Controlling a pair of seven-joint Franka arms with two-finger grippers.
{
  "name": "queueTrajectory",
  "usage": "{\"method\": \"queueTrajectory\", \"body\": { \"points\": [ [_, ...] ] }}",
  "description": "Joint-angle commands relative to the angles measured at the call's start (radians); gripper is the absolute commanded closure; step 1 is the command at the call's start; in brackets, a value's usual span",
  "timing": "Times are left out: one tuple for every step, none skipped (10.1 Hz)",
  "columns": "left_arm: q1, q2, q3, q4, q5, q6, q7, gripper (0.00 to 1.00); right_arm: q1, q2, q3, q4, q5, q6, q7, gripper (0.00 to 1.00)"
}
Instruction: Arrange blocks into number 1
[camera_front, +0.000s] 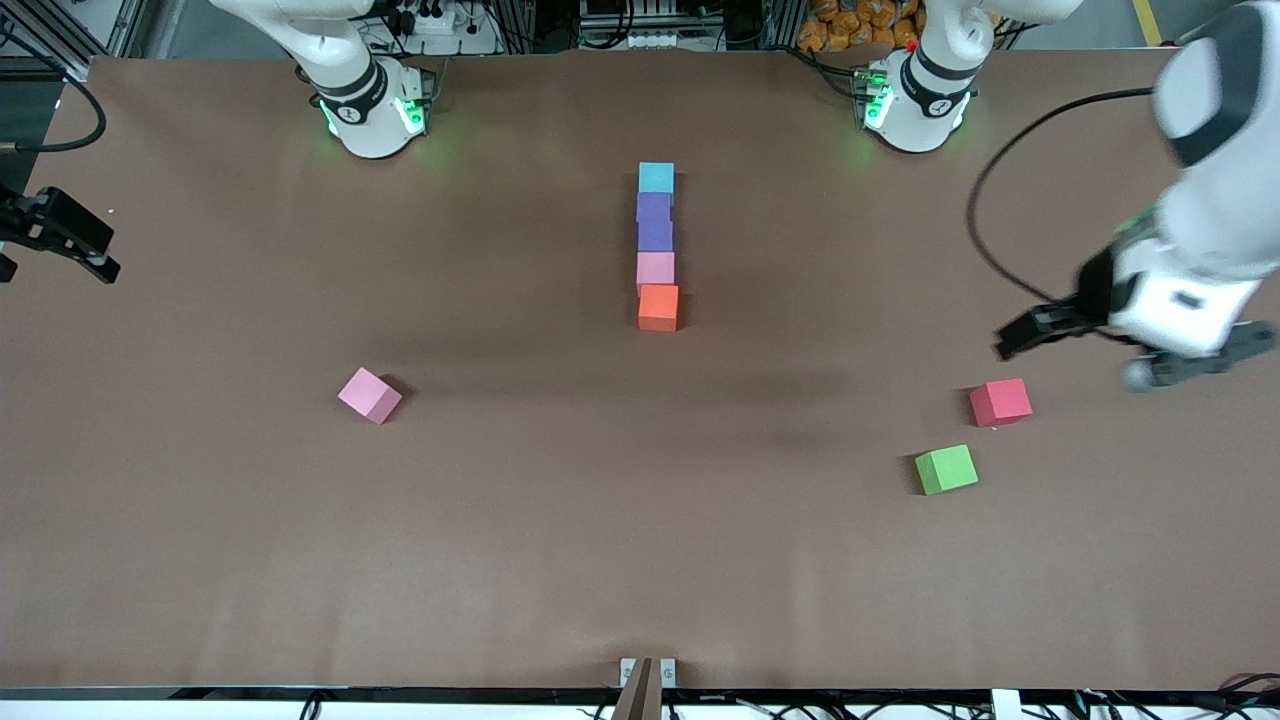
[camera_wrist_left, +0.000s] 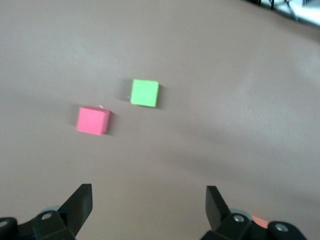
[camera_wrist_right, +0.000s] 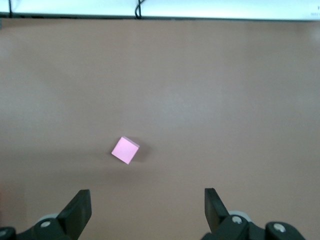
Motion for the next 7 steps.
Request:
{"method": "queueTrajectory", "body": {
  "points": [
    [0.196,-0.054,-0.165,0.013,0.031,-0.078,0.099,0.00,-0.019,0.000,0.005,0.006,-0.014,-0.019,0.018,0.00],
    [0.247,-0.075,-0.210,0.020,0.039,-0.101,0.106,0.00,-0.021,0.003,0.005,0.006,-0.020,-0.019,0.022,0.00],
    [0.250,-0.103,-0.210,0.025,0.057,-0.122,0.113,0.00,-0.021,0.003,0.005,0.006,-0.020,-0.018,0.022,0.00],
    [0.247,-0.108,-0.215,0.025,0.083,-0.156,0.144,0.00,-0.022,0.003,0.005,0.006,-0.021,-0.018,0.022,0.00],
    [0.250,-0.135,-0.216,0.025,0.130,-0.194,0.180,0.00,-0.024,0.005,0.005,0.006,-0.020,-0.019,0.025,0.00],
    [0.253,-0.172,-0.216,0.013,0.164,-0.201,0.261,0.00,-0.027,0.014,0.005,0.006,-0.020,-0.019,0.024,0.00],
    [0.255,-0.190,-0.215,0.011,0.163,-0.231,0.296,0.00,-0.041,0.016,0.005,0.006,-0.021,-0.018,0.015,0.00]
  ]
}}
